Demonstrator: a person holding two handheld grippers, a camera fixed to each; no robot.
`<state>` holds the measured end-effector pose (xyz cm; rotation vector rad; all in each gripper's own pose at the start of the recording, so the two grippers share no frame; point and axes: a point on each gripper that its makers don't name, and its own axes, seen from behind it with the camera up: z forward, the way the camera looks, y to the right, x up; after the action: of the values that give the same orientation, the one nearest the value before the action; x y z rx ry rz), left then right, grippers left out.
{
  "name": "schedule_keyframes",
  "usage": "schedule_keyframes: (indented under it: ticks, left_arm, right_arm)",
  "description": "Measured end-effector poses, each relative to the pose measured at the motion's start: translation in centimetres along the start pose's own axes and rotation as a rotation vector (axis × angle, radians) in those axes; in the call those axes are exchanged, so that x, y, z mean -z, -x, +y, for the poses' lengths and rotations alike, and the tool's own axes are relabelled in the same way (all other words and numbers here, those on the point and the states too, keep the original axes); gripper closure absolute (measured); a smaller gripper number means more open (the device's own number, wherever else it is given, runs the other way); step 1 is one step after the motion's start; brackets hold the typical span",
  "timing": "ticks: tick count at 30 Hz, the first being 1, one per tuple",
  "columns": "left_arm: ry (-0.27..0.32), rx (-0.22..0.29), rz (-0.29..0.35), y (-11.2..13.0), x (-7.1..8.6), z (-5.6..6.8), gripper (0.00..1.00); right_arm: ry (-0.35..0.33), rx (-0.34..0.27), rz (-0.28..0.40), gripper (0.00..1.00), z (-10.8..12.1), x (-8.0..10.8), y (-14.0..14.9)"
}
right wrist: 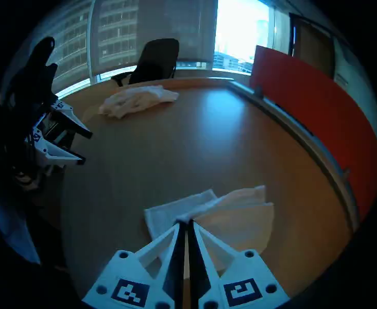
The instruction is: Fold towel
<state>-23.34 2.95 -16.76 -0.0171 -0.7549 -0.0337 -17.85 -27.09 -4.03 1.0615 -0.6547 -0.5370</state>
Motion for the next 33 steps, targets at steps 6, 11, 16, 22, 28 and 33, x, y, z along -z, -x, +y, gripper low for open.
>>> schedule_keyframes:
  ticks: [6,11,16,22,28,33]
  left_arm:
    - [-0.008,0.006,-0.005,0.4,0.2,-0.4,0.06]
    - [-0.009,0.01,-0.01,0.5,0.2,-0.5,0.06]
    - [-0.007,0.008,-0.011,0.4,0.0,-0.7,0.06]
    - [-0.007,0.003,-0.007,0.2,-0.1,-0.6,0.06]
    - [-0.005,0.001,-0.009,0.2,-0.1,-0.5,0.06]
    - [-0.005,0.0,-0.01,0.1,-0.2,-0.4,0.06]
  right_arm:
    - [-0.028,-0.013,-0.027,0.97,-1.0,-2.1,1.0]
    - [-0.032,-0.018,-0.03,0.97,-1.0,-2.3,1.0]
    - [-0.043,-0.012,-0.028,0.97,-1.1,-2.0,0.7]
    - [-0.042,0.001,-0.025,0.97,-1.1,-1.7,0.6]
    - [-0.047,-0.002,-0.025,0.89,-1.3,-1.7,0.8]
    - [-0.052,-0.012,-0.02,0.42,-1.6,-1.3,1.0]
